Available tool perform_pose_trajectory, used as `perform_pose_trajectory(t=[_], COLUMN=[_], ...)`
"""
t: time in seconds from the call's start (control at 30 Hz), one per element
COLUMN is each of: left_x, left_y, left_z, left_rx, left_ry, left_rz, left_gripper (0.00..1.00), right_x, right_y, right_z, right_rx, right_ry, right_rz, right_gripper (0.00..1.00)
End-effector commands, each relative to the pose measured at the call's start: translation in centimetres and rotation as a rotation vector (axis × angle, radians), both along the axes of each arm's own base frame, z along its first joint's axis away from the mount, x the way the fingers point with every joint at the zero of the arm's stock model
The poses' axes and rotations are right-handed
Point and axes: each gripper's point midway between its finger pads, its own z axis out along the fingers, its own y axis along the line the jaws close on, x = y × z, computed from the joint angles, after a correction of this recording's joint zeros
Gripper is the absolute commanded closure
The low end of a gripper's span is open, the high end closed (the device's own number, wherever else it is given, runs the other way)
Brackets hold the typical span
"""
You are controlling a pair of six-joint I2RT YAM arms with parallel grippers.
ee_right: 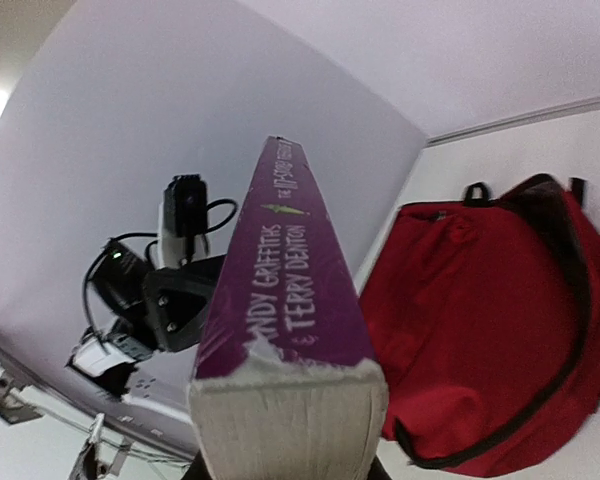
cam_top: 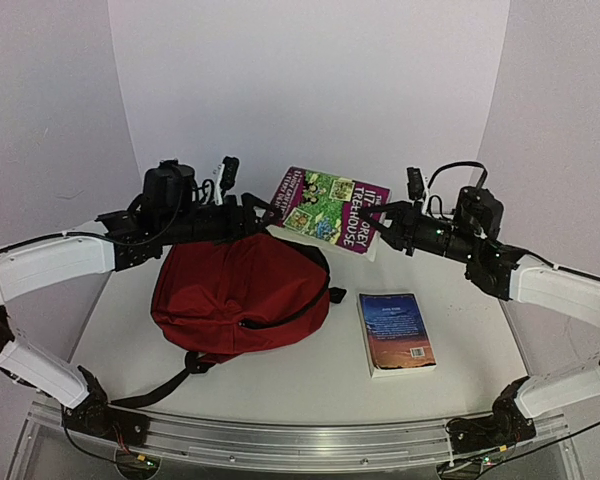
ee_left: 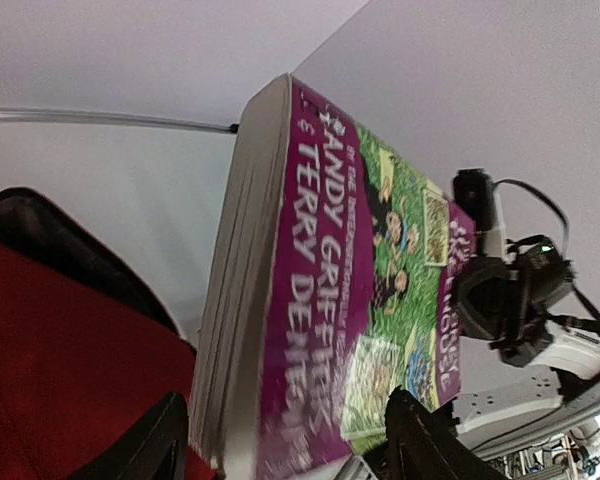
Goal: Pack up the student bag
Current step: Place the book in the student bag.
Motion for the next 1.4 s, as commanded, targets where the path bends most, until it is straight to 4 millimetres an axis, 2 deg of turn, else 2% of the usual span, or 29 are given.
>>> perform_pose_trajectory(t=[0.0,0.1,0.17,0.3,0.43,0.67,0.8,0.9,1.03,1.1,1.27,1.37], left_x=[0.7,0.2,0.0,0.1,0.0,0.3,0.8,1.2,1.1,1.1,1.7,2.0], left_y=[-0.2,-2.2,-3.3,-4.9,-6.4,-7.3,-6.8,-6.3,-5.9,-5.6,-3.5,-2.0], left_z=[-7.9,-9.8,-10.8,-12.0,-13.7,-16.1,-16.7,-15.8,-13.8,-13.0,-10.6,-8.2], left_rx=[0.310,0.409,0.506,0.680,0.798,1.040,1.152,1.147,1.062,1.034,1.020,0.997], left_ry=[0.080,0.060,0.033,-0.051,-0.099,-0.187,-0.204,-0.208,-0.229,-0.241,-0.253,-0.270], left_rz=[0.008,-0.030,-0.026,0.009,0.000,0.032,0.088,0.139,0.172,0.182,0.257,0.328], left_gripper=[0.29,0.21,0.10,0.01,0.00,0.00,0.01,0.11,0.35,0.50,0.86,0.98], right_x=[4.6,5.3,5.3,5.2,5.0,5.1,5.2,5.1,5.0,5.0,4.9,4.4], right_y=[-5.4,-7.7,-8.6,-9.9,-10.2,-10.2,-9.9,-10.0,-10.0,-10.0,-9.5,-8.5], right_z=[0.9,0.3,-0.3,-1.5,-2.5,-2.7,-2.8,-2.8,-2.8,-2.9,-2.3,-1.3], right_rx=[-0.272,-0.393,-0.445,-0.487,-0.499,-0.505,-0.504,-0.501,-0.501,-0.501,-0.473,-0.434], right_ry=[-0.091,-0.086,-0.075,-0.047,-0.023,-0.019,-0.014,-0.012,-0.007,-0.003,0.006,0.007], right_rz=[-0.404,-0.518,-0.552,-0.604,-0.611,-0.609,-0.600,-0.599,-0.598,-0.598,-0.574,-0.520], right_gripper=[1.00,1.00,1.00,1.00,1.00,1.00,1.00,1.00,1.00,1.00,1.00,1.00])
